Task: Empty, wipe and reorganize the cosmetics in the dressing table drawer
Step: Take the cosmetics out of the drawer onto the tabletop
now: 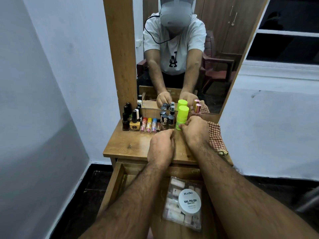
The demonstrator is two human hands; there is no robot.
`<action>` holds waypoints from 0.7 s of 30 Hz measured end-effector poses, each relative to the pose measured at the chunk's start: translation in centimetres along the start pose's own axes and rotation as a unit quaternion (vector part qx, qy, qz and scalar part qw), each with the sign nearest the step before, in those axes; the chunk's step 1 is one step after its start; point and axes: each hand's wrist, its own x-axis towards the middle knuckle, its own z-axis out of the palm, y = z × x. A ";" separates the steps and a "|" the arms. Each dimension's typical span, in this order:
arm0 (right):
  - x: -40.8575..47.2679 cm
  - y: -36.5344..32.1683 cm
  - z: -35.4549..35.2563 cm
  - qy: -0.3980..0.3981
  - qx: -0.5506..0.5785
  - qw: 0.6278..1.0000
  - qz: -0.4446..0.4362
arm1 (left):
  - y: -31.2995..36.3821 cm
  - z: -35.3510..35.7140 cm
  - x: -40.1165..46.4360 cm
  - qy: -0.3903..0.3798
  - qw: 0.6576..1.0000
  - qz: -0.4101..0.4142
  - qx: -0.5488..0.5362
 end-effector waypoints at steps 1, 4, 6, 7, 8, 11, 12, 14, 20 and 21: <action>0.1 0.0 0.1 0.002 0.000 1.000 0.001 | 0.0 0.0 0.0 0.000 1.000 0.000 0.002; 0.3 0.1 0.1 0.003 -0.005 1.000 0.002 | 0.0 0.0 0.0 0.003 1.000 0.006 0.006; 0.3 0.1 0.0 0.001 -0.006 1.000 0.000 | 0.0 0.0 0.1 0.000 1.000 0.007 0.006; 0.1 0.0 -0.2 -0.003 -0.004 1.000 -0.001 | 0.0 0.0 0.1 -0.004 1.000 0.003 0.005; -0.1 0.0 -0.4 -0.005 0.000 1.000 -0.005 | 0.0 -0.1 0.1 -0.007 1.000 -0.001 0.002; -1.5 -0.1 -1.7 0.004 0.020 0.999 -0.033 | 0.0 -0.7 -0.1 -0.017 0.999 0.000 -0.030; -2.2 -0.1 -2.3 0.009 0.033 0.998 -0.048 | 0.1 -1.1 -0.4 -0.017 0.999 0.004 -0.045; -4.0 0.1 -3.5 0.023 0.060 0.995 -0.080 | 0.1 -2.0 -1.5 -0.009 0.997 0.013 -0.078; -11.0 2.6 -6.7 -0.017 0.097 0.988 -0.115 | -1.2 -4.6 -7.3 -0.001 0.989 -0.013 -0.147; -12.0 3.3 -7.0 -0.041 0.095 0.989 -0.110 | -1.7 -4.7 -8.2 -0.023 0.990 -0.021 -0.140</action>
